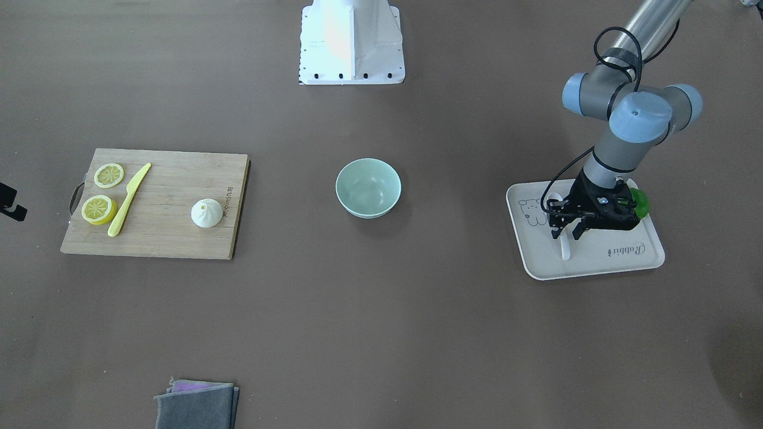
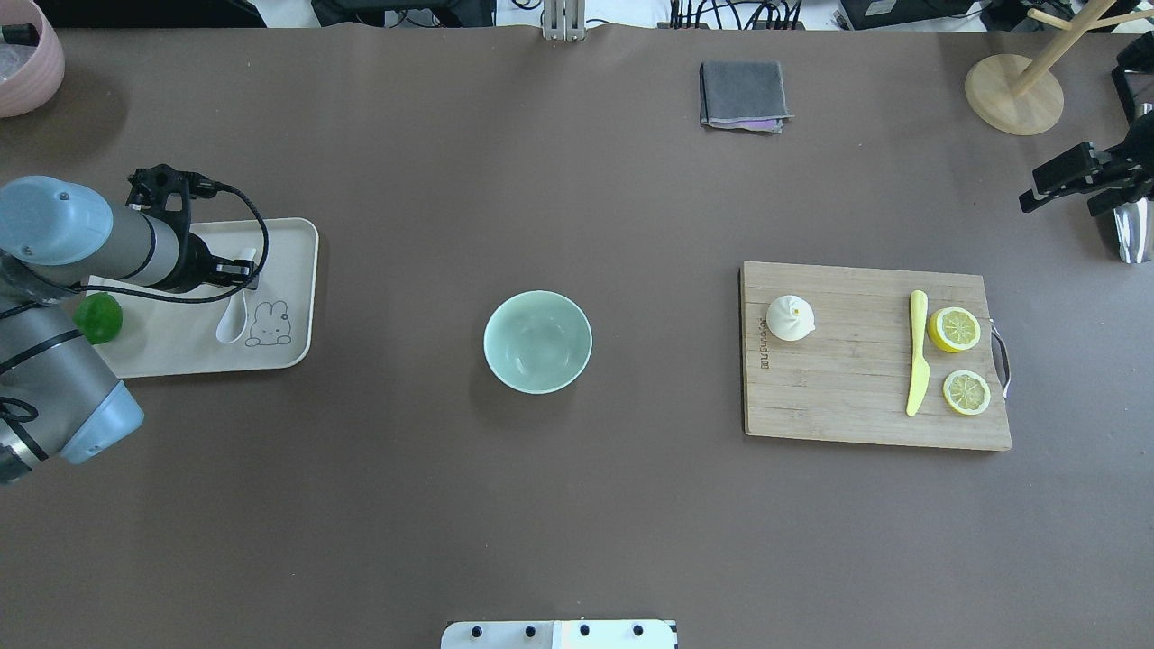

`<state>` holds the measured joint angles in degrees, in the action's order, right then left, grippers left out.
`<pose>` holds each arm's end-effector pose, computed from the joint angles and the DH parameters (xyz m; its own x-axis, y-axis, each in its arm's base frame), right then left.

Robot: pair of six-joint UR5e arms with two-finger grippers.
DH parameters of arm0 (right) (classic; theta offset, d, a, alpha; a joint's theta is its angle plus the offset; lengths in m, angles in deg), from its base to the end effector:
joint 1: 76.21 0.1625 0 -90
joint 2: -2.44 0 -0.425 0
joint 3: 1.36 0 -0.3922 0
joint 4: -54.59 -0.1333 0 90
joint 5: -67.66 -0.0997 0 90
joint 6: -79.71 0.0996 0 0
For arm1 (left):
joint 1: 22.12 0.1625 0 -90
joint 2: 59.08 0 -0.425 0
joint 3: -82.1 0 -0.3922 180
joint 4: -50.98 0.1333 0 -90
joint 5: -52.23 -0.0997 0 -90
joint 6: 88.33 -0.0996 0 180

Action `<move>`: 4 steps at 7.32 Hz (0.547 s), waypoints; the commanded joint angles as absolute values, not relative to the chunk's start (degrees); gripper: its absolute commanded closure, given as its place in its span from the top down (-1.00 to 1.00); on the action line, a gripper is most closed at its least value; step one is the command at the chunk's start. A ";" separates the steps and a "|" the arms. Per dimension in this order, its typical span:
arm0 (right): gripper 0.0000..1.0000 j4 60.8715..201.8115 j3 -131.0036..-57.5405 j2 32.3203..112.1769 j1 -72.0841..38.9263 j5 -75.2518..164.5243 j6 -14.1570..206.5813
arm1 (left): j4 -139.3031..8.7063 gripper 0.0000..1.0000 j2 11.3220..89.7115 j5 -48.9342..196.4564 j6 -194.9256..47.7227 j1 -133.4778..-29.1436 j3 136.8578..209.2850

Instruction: Put spoon and bun in bowl

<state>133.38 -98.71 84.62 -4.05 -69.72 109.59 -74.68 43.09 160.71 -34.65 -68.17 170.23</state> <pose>-0.1131 -0.5473 0.4970 0.6088 -0.0249 0.7930 -0.0332 0.9978 0.0568 0.3520 -0.5117 0.5018 0.6995 0.0838 -0.7097 0.1370 0.9590 0.2482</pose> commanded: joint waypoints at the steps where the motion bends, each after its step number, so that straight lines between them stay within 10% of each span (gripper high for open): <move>1: 1.00 133.43 -98.57 84.62 -4.05 -69.71 109.59 | -74.18 -1.00 43.57 160.86 -34.28 -68.17 170.43; 4: 1.00 133.43 -98.83 84.71 -4.05 -69.71 109.94 | -71.04 -1.00 44.01 161.39 -34.72 -68.52 173.58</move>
